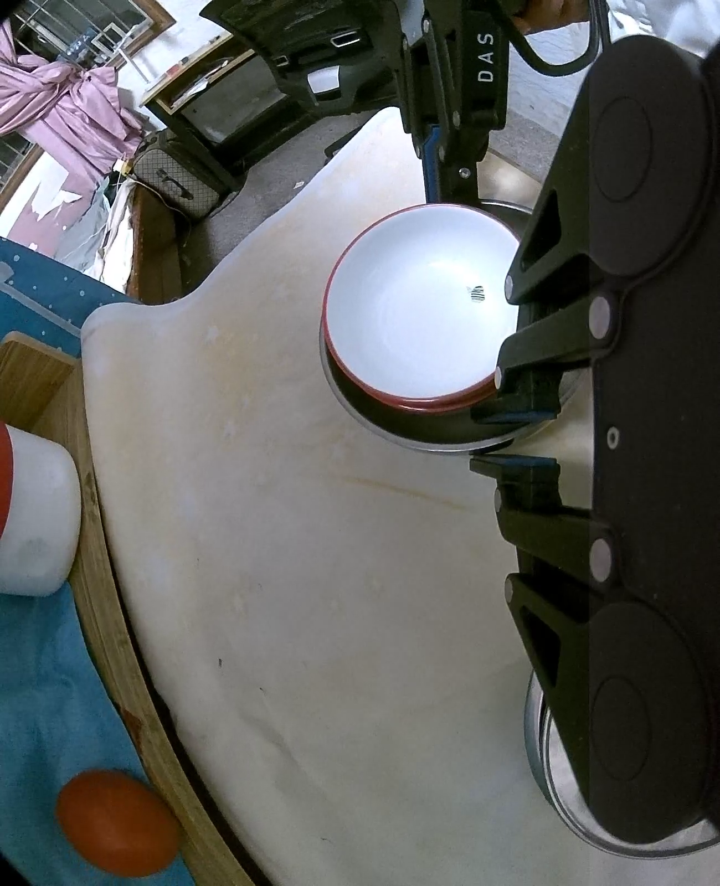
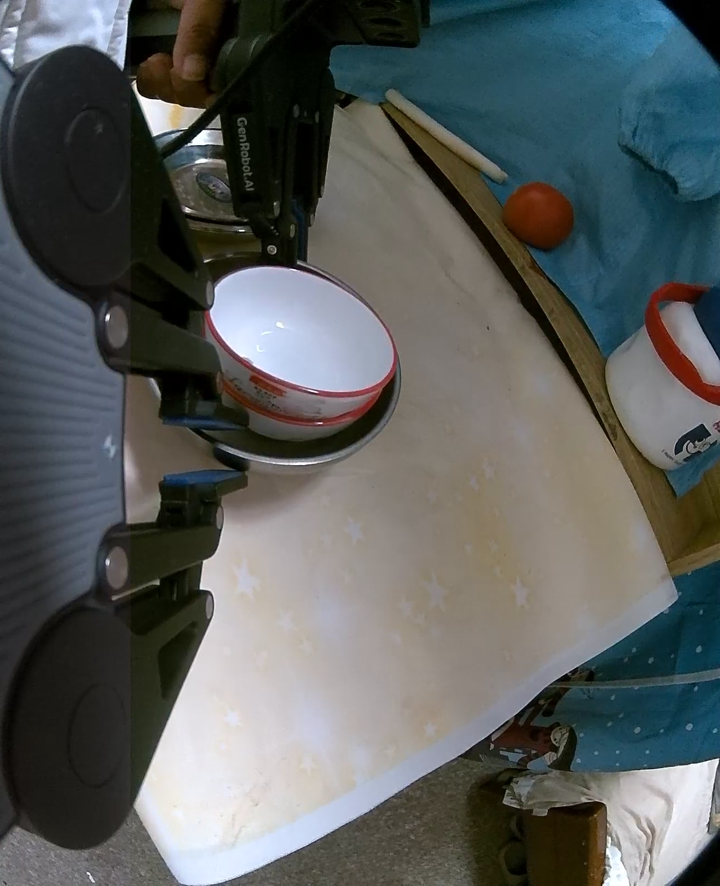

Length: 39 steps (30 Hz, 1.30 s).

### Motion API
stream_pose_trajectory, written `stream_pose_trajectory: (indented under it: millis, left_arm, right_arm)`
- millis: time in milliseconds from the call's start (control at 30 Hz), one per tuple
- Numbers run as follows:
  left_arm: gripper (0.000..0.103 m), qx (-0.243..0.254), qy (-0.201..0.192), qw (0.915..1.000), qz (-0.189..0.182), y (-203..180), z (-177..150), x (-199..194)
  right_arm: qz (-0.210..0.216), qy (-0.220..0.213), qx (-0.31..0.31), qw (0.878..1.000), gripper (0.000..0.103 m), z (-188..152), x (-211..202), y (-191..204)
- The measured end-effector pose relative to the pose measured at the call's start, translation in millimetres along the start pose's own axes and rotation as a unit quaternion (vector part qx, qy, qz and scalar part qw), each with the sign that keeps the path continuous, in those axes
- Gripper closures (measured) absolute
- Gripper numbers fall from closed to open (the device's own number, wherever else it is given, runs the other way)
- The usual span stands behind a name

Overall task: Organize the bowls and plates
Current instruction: 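Lift the steel bowl stack with both grippers and lower it onto the steel plates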

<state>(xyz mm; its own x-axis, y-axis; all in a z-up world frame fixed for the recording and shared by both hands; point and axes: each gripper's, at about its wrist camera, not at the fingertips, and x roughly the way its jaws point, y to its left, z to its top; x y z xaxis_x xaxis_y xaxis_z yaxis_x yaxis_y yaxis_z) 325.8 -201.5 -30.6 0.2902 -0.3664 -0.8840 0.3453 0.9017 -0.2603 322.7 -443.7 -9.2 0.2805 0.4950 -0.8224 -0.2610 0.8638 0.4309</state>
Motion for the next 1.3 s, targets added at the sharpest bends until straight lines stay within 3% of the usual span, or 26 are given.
stream_pose_trajectory:
  millis: [1300]
  left_arm:
    - [0.094, -0.067, -0.037, 0.9970, 0.003, 31.0, -8.8, -31.1]
  right_arm:
    - [0.013, 0.004, -0.026, 1.000, 0.088, 18.9, 2.0, 22.7]
